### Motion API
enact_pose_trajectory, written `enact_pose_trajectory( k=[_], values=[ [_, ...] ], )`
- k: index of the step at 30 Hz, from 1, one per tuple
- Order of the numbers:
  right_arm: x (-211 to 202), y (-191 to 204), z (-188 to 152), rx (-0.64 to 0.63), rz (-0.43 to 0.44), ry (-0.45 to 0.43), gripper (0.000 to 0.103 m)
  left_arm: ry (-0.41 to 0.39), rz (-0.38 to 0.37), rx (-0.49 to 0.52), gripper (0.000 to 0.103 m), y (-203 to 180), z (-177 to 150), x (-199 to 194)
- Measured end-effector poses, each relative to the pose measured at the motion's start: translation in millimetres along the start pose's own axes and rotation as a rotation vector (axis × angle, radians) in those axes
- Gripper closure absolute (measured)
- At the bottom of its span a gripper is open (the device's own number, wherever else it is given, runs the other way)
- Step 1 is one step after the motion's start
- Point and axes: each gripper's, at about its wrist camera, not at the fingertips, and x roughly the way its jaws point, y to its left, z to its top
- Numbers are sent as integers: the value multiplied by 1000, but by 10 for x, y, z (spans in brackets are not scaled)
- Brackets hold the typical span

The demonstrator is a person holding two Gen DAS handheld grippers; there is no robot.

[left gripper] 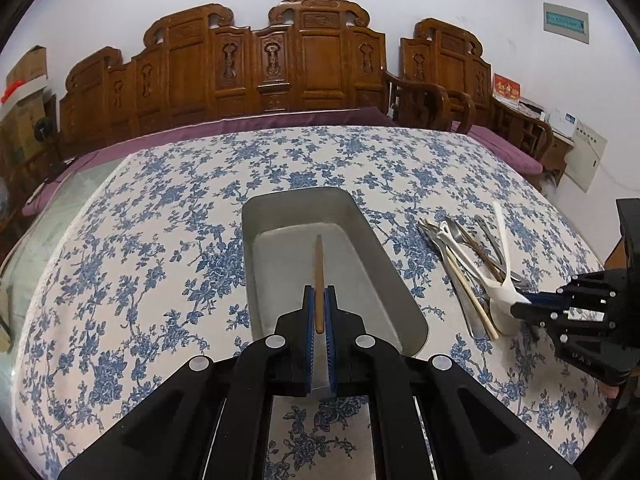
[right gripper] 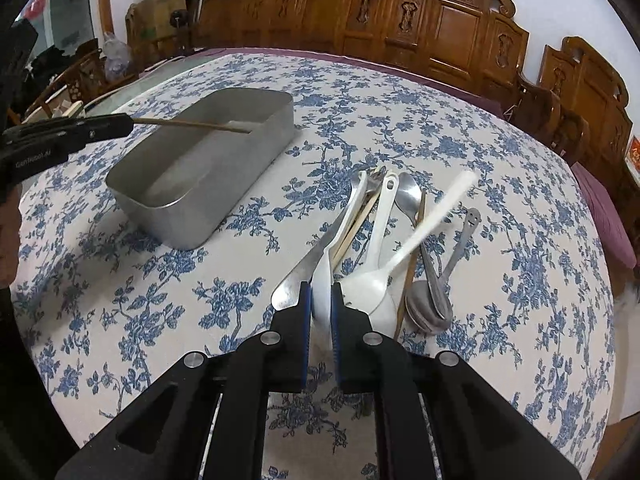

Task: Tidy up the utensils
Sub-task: 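Grasp a white plastic fork with the right tool while the left tool holds the chopstick in the tray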

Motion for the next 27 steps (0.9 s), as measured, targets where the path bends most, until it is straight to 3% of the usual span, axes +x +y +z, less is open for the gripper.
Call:
enact_pose_trajectory(
  k=[1,13,17,23,27],
  values=[
    [-17,5,-20,-1,1,-3,78,-1,-1,-1,99,0,2,-1],
    [-38,-6,-21,-12,-25,-7,78,-2,-7,3,99,-17,2,-12],
    [77,-38,-3,-21,-39,35,78,-6,-14,8,99,-41,5,-29],
    [155,8,64,-8,19,52,78,-30,-34,14,99,-78,37,-124],
    [354,42,133,-14,22,113,81,-56,-45,19,99,-112,54,-205]
  ],
)
